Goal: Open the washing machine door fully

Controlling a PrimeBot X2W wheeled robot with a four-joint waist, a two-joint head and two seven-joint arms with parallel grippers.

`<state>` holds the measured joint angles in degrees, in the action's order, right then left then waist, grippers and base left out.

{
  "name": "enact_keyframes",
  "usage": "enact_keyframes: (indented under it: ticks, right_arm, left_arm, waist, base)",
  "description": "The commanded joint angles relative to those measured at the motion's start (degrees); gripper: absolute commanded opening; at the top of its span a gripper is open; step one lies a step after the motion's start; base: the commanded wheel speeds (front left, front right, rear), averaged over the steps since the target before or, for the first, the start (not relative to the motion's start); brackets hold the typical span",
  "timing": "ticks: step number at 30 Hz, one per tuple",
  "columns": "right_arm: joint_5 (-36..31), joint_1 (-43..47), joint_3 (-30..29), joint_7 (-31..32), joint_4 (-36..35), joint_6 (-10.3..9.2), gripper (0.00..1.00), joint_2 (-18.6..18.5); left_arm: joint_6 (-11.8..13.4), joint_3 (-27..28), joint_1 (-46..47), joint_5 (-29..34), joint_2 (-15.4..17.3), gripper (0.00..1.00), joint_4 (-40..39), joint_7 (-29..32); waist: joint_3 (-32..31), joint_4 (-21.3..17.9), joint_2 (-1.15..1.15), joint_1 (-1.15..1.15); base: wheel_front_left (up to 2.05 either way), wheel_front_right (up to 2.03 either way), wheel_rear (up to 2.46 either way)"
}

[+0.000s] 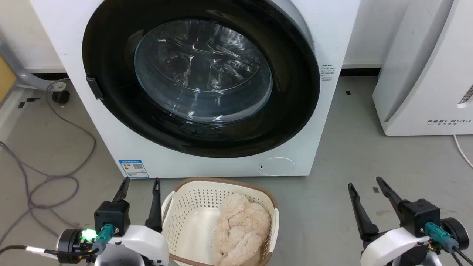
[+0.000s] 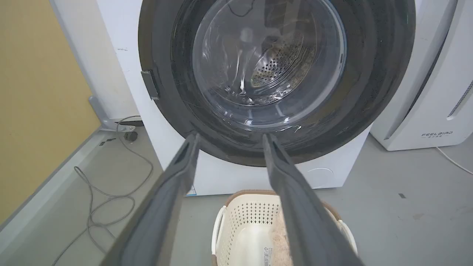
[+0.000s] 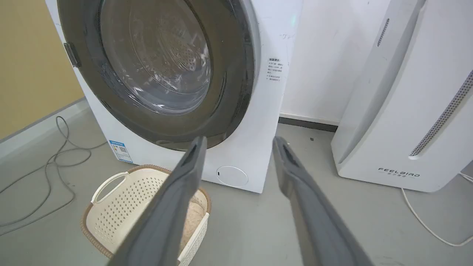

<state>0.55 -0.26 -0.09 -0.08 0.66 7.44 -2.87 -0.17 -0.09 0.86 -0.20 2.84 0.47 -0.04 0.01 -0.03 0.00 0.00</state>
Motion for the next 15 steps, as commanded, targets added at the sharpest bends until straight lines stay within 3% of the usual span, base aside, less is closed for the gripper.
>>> enact_keyframes:
  ticks: [1,9,11,15]
  right_arm:
    - [0.3,0.17,-0.09,-0.43,0.03,0.0,1.0,0.0]
    - [1.04,0.53,-0.18,-1.3,0.1,0.0,1.0,0.0]
    - [1.29,0.62,-0.19,-1.51,0.13,0.01,0.0,0.0]
    - [1.85,0.8,-0.25,-1.95,0.21,0.01,0.0,0.0]
  left_arm:
    - [-0.24,-0.31,0.07,-0.49,0.02,1.0,0.3,-0.52]
    - [-0.46,-0.89,0.31,-1.04,0.03,1.0,0.74,-1.5]
    - [-0.47,-1.03,0.34,-1.13,0.03,1.0,0.84,-1.74]
    - [-0.52,-1.3,0.39,-1.42,0.02,1.0,0.99,-2.22]
  waist:
    - [0.0,-0.02,0.0,0.0]
    - [0.02,-0.11,0.0,0.0]
    - [0.02,-0.14,0.0,0.0]
    - [0.0,-0.17,0.0,0.0]
  base:
    - [0.0,0.0,0.0]
    - [0.0,0.0,0.0]
    - [0.0,0.0,0.0]
    - [0.0,0.0,0.0]
